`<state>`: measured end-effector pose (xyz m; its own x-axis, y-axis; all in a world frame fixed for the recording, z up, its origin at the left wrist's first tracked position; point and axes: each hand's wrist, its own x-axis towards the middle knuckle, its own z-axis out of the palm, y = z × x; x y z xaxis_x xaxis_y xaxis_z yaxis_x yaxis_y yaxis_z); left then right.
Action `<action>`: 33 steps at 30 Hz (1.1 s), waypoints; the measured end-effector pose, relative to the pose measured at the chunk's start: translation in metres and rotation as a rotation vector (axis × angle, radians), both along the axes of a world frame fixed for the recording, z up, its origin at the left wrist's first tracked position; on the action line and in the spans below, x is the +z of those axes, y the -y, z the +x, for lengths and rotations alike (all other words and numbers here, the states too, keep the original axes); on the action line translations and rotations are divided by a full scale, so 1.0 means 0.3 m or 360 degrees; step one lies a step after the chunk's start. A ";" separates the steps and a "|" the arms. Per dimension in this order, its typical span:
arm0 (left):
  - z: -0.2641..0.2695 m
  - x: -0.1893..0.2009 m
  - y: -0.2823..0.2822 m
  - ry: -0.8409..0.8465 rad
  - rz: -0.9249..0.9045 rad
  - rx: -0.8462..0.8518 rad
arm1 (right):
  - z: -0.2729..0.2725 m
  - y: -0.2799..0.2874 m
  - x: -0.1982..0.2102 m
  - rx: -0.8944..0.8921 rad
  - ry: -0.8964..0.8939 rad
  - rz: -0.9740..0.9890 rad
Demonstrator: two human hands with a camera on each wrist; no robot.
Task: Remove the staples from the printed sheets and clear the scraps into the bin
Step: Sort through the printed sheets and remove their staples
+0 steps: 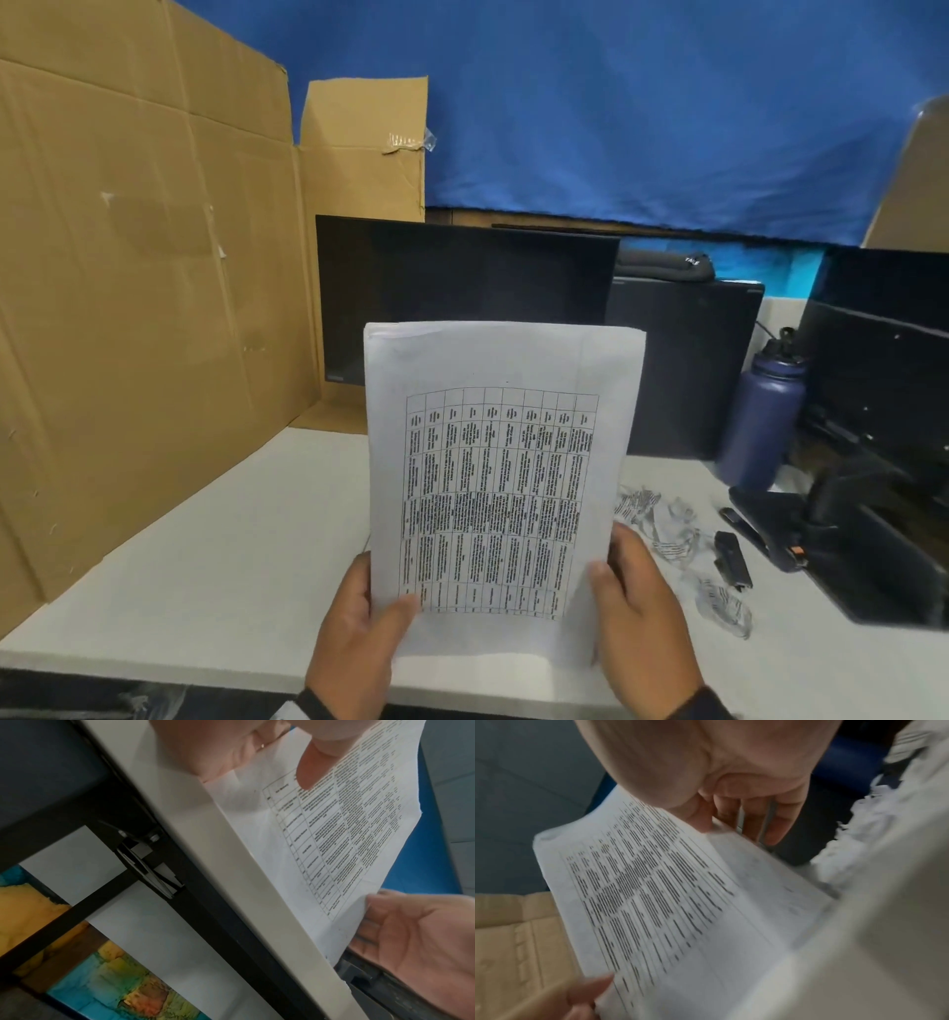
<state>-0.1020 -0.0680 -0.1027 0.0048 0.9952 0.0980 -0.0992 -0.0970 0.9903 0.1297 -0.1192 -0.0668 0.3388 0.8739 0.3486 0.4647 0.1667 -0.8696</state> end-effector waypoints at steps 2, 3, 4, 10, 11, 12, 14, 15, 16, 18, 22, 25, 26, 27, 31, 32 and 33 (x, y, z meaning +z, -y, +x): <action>0.000 0.018 -0.005 0.0082 0.0035 0.0030 | -0.006 -0.010 0.075 -0.0017 -0.0134 0.0232; 0.002 0.035 -0.007 0.0120 0.0047 0.0059 | -0.007 -0.017 0.113 -0.0031 -0.0176 0.0320; 0.005 0.058 -0.012 0.0156 0.0069 0.0081 | -0.006 -0.024 0.151 -0.0035 -0.0199 0.0396; -0.001 0.292 -0.037 0.0271 0.0050 -0.0024 | 0.001 -0.058 0.324 0.0055 -0.0369 0.0644; -0.005 0.332 -0.042 0.0223 0.0077 -0.0029 | 0.004 -0.063 0.344 0.0067 -0.0383 0.0658; -0.009 0.367 -0.047 0.0157 0.0127 -0.0024 | 0.005 -0.066 0.363 0.0081 -0.0396 0.0669; -0.016 0.428 -0.052 0.0013 0.0237 0.0011 | 0.008 -0.069 0.393 0.0102 -0.0412 0.0692; -0.020 0.446 -0.053 -0.0021 0.0268 0.0028 | 0.010 -0.068 0.404 0.0104 -0.0408 0.0709; -0.018 0.460 -0.051 -0.0038 0.0288 0.0040 | 0.010 -0.066 0.410 0.0100 -0.0404 0.0727; -0.010 0.465 -0.039 -0.0053 0.0281 0.0071 | 0.008 -0.063 0.413 0.0111 -0.0431 0.0761; 0.026 0.437 0.009 -0.0044 0.0231 0.0073 | -0.002 -0.057 0.406 0.0181 -0.0487 0.0736; 0.036 0.419 0.020 0.0008 0.0186 0.0112 | -0.008 -0.053 0.394 0.0213 -0.0505 0.0692; 0.037 0.417 0.023 0.0018 0.0180 0.0122 | -0.009 -0.052 0.391 0.0219 -0.0503 0.0684; 0.039 0.416 0.026 0.0028 0.0181 0.0125 | -0.011 -0.052 0.390 0.0222 -0.0501 0.0675; 0.044 0.410 0.026 0.0043 0.0174 0.0091 | -0.015 -0.054 0.388 0.0217 -0.0486 0.0666; 0.041 0.404 0.022 0.0026 0.0174 0.0089 | -0.017 -0.056 0.388 0.0213 -0.0478 0.0667; 0.037 0.396 0.017 0.0004 0.0177 0.0084 | -0.018 -0.060 0.387 0.0207 -0.0478 0.0666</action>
<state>-0.0908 -0.0731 0.0161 -0.0480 0.9770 0.2080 -0.0935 -0.2117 0.9728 0.1244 -0.1014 0.0492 0.3753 0.7224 0.5807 0.1575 0.5677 -0.8080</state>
